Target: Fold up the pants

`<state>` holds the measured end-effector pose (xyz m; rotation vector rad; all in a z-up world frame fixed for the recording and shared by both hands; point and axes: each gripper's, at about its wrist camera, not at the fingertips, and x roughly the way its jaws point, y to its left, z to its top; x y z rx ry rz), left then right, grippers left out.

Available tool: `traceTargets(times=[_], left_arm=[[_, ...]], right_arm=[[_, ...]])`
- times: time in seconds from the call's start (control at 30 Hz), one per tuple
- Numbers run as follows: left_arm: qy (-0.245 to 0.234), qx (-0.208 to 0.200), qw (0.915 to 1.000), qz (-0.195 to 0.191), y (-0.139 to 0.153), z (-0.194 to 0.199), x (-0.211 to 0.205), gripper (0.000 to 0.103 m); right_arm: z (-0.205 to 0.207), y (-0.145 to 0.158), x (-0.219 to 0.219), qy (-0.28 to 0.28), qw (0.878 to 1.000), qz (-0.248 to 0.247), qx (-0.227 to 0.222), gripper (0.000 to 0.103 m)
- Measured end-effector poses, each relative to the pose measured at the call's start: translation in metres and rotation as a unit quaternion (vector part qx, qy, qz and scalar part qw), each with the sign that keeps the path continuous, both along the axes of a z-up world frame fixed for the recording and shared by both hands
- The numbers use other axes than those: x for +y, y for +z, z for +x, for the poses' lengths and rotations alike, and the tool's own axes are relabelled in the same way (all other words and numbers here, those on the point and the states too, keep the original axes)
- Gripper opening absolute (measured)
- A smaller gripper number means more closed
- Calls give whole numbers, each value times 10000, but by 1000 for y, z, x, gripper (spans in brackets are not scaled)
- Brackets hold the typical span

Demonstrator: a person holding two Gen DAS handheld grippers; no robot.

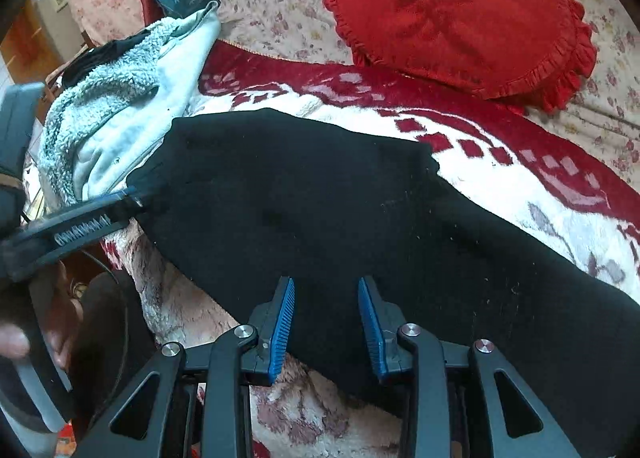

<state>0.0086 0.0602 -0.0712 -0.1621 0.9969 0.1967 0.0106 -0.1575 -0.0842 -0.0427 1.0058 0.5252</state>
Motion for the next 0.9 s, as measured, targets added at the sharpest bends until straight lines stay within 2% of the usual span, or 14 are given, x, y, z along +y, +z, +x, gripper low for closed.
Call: traceTargets(times=[0.1, 0.27, 0.57, 0.9], left_arm=[[-48, -73, 9997, 220, -1, -2, -7, 48], [-112, -84, 9999, 92, 5, -6, -11, 48], [-249, -317, 9989, 245, 28, -24, -31, 48], [-413, -572, 9967, 396, 50, -37, -48, 48]], right_arm=[[-3, 4, -6, -47, 10000, 64, 55, 32], [-9, 11, -24, -284, 9996, 93, 19, 32], [-17, 15, -65, -810, 9967, 83, 7, 32], [-31, 12, -100, -1123, 9935, 173, 27, 32]])
